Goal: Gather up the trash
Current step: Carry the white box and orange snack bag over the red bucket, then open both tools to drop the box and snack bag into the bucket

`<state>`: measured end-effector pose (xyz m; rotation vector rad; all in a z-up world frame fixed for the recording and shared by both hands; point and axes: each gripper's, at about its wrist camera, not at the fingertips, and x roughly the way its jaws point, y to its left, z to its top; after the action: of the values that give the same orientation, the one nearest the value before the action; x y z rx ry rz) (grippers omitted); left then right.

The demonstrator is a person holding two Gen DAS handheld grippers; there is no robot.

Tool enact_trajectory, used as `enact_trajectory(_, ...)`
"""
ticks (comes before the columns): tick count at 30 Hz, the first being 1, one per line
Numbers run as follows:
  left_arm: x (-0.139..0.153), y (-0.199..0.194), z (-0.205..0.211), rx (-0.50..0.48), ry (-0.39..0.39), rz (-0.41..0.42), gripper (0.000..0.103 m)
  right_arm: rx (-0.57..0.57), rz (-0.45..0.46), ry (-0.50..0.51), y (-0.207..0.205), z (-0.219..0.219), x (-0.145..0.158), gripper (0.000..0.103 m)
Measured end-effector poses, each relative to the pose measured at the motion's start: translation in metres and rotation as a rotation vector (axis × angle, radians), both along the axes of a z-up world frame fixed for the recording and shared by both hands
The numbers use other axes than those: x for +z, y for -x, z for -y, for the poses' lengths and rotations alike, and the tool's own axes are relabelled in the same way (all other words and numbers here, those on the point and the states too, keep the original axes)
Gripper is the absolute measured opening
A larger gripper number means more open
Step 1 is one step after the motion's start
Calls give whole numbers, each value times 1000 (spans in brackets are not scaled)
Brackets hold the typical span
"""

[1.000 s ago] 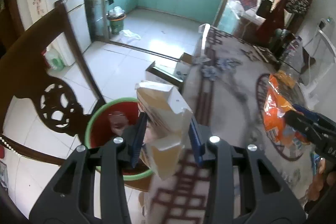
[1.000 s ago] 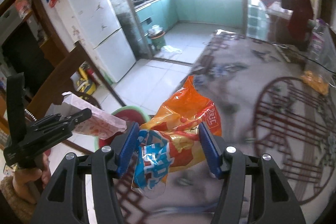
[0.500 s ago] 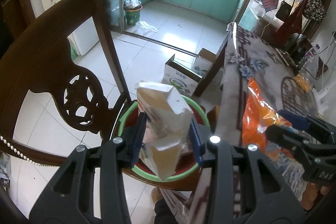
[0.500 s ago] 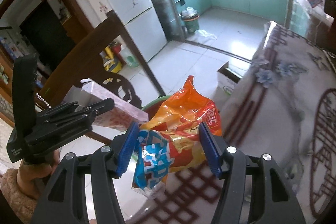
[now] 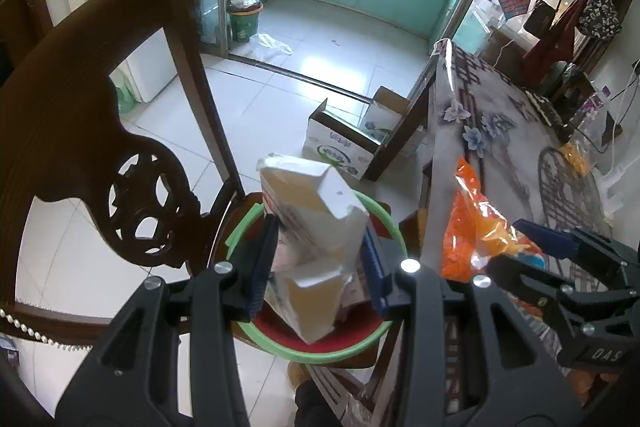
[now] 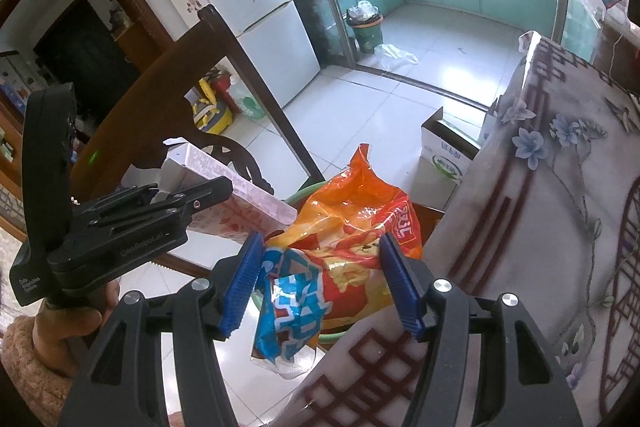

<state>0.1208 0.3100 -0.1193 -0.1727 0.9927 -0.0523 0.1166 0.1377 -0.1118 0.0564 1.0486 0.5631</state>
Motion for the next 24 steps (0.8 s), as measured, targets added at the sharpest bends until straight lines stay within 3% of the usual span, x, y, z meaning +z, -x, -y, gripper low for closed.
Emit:
enact_trajectory(12, -1, -11, -2, 6, 11, 5, 39, 30, 45, 25, -2, -9, 1, 61)
enact_trajectory(18, -7, -20, -6, 11, -24, -1, 39, 50, 67, 46, -6, -18, -5, 61)
enact_trajectory(19, -9, -21, -7, 10, -27, -5, 40, 51, 59, 44, -8, -20, -7, 66)
enact_trajectory(20, -11, -23, -8, 11, -32, -7, 49, 47, 58, 44, -9, -20, -7, 77)
enact_trajectory(24, -14, -28, -12, 23, -43, -6, 65, 35, 80, 38, -5, -17, -3, 79)
